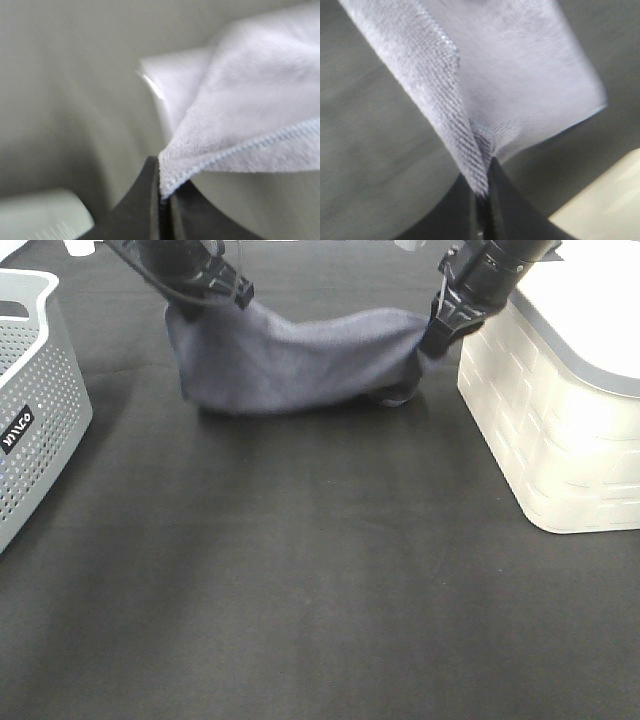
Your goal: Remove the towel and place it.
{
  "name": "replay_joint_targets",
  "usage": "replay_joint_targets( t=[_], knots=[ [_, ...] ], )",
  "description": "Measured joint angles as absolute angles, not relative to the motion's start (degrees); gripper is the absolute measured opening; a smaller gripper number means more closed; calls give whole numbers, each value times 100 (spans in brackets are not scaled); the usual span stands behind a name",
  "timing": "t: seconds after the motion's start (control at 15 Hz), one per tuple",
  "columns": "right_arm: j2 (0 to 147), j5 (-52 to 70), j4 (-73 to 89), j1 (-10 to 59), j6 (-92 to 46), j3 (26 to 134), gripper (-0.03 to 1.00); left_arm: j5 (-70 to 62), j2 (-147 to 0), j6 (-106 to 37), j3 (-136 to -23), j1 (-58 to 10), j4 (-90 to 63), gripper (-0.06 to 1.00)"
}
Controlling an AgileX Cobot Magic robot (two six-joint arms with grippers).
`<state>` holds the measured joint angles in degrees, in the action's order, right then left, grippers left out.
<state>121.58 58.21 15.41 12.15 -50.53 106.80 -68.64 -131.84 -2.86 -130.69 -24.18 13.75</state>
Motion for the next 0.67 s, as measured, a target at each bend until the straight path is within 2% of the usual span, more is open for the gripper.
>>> replay_joint_targets(
  t=[0.07,0.27,0.47,0.67],
  knots=[
    [12158,6343,1684,1215,-4950,10680,0,-6933,-13184,-453,-13046,-2418,1129,0],
    [12158,6898,1851,1215,-4807,10680,0,-6933,-13184,-567,-12823,-2418,733,0],
    [12158,6927,1902,1215,-4406,10623,0,-6933,-13023,-596,-11820,-2418,625,0],
    [12152,6927,1839,1346,-4108,10061,0,-6967,-12502,-642,-10777,-2418,579,0]
  ],
)
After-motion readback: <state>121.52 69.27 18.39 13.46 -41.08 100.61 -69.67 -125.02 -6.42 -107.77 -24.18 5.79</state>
